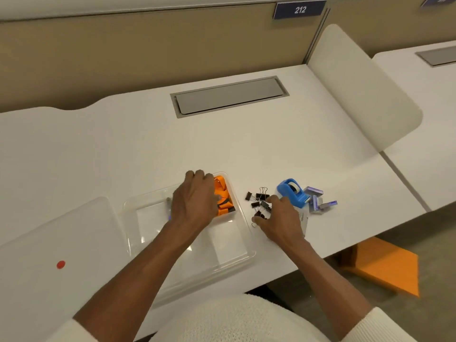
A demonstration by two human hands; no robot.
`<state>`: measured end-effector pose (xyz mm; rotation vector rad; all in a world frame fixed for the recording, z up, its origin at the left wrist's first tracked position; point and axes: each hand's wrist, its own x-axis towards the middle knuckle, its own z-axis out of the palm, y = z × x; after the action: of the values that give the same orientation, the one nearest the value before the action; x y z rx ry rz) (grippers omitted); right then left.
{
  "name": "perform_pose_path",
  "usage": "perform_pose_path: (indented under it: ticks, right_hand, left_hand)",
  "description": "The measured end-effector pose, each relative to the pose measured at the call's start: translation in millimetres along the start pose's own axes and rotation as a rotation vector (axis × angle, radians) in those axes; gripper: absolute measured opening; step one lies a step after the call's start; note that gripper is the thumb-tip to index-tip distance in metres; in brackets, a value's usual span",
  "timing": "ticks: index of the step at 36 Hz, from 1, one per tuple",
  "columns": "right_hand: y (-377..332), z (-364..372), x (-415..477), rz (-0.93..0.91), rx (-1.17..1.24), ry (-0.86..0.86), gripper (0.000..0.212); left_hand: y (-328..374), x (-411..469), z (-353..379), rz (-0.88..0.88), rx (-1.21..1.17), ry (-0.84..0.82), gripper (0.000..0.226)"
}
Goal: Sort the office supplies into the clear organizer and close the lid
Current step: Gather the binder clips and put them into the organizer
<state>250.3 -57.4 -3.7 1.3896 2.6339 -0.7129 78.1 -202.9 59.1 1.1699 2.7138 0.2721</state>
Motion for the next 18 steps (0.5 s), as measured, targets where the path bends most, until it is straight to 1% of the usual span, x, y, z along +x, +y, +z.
perform_pose_path:
  ticks: [3, 5, 8, 13, 16, 18]
  right_hand:
    - [7.0, 8.6, 6.9, -0.025, -0.078, -0.019, 0.068]
    - [9.5, 12.5, 11.6, -0.039, -0.125, -0.025, 0.073]
    - [13.1, 16.7, 17.5, -0.049, -0.157, -0.028, 0.080]
    - [17.0, 22.4, 26.3, -0.075, -0.102, -0.025, 0.079]
    - [19.5, 23.8, 29.9, -0.107, -0.055, -0.001, 0.068]
    - [22.0, 23.1, 31.5, -0.127, -0.023, 0.021, 0.059]
  left_hand:
    - [31.3, 25.9, 9.3, 0.256, 0.028, -0.015, 0.024]
    - [50.5, 43.2, 15.7, 0.394, 0.085, -0.053, 0.030]
    - [75.8, 63.8, 26.5, 0.547, 0.185, -0.135, 0.041]
    - [97.7, 85.4, 45.9, 0.696, 0.321, -0.300, 0.057]
    - [102.6, 94.6, 56.2, 0.742, 0.366, -0.409, 0.063]
    - [102.7, 99.4, 61.7, 0.739, 0.374, -0.465, 0.063]
